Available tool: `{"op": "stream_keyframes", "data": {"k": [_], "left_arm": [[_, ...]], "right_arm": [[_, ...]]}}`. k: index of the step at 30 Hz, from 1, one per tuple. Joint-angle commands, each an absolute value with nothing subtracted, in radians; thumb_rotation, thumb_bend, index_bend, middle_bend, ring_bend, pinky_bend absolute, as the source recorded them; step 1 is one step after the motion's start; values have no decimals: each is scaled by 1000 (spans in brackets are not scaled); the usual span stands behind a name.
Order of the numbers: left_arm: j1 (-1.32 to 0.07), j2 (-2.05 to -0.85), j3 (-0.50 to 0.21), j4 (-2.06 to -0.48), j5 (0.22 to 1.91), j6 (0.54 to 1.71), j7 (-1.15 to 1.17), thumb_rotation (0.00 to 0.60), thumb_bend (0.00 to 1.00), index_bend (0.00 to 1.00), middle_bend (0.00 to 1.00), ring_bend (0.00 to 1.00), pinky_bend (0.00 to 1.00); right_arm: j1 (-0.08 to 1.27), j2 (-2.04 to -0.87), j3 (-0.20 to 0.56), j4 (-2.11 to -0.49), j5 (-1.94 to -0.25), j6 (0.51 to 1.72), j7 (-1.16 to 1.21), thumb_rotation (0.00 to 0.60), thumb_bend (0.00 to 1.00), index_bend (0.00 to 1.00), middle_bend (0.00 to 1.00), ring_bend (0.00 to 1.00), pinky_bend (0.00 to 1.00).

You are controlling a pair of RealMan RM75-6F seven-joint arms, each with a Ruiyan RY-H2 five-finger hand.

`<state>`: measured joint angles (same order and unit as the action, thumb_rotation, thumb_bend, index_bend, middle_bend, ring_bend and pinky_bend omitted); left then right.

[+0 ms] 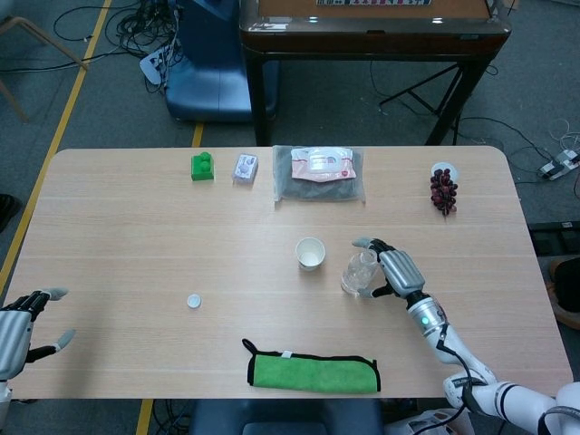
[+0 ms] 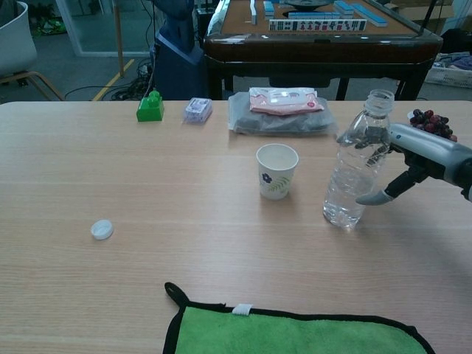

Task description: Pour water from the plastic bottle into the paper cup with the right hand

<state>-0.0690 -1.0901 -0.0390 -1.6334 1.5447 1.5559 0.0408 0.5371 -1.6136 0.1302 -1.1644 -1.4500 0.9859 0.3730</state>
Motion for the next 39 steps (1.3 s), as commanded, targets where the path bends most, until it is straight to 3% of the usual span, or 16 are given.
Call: {"op": "stream_keyframes", "data": {"k": [1,17,28,39], "left_arm": [[-68,-1088,-39,-1635,1545,1557,39,600,152,329,385,443,612],[-66,-1086,-39,-1639,1549,1558,43,600,152,331,385,443,612],[-63,-1084,-38,-1643,1556,1564,43,600,152,333,385,443,612],[-63,-1081,-40,-1645,1552,1563,38,600,152,334,385,443,612]], "right_arm": [[547,-1632,121,-1136,-1461,984,401,600,0,179,181,122,268],[566,-1669,79,-1066,-1510,1005,543,600,0,184,253,162,271],[568,-1718,87,-1001,-1496,1028,547,600,3,370,399,311,357],[573,-1755,105,-936,-1487,1064,543,600,88,541,553,467,478]]}}
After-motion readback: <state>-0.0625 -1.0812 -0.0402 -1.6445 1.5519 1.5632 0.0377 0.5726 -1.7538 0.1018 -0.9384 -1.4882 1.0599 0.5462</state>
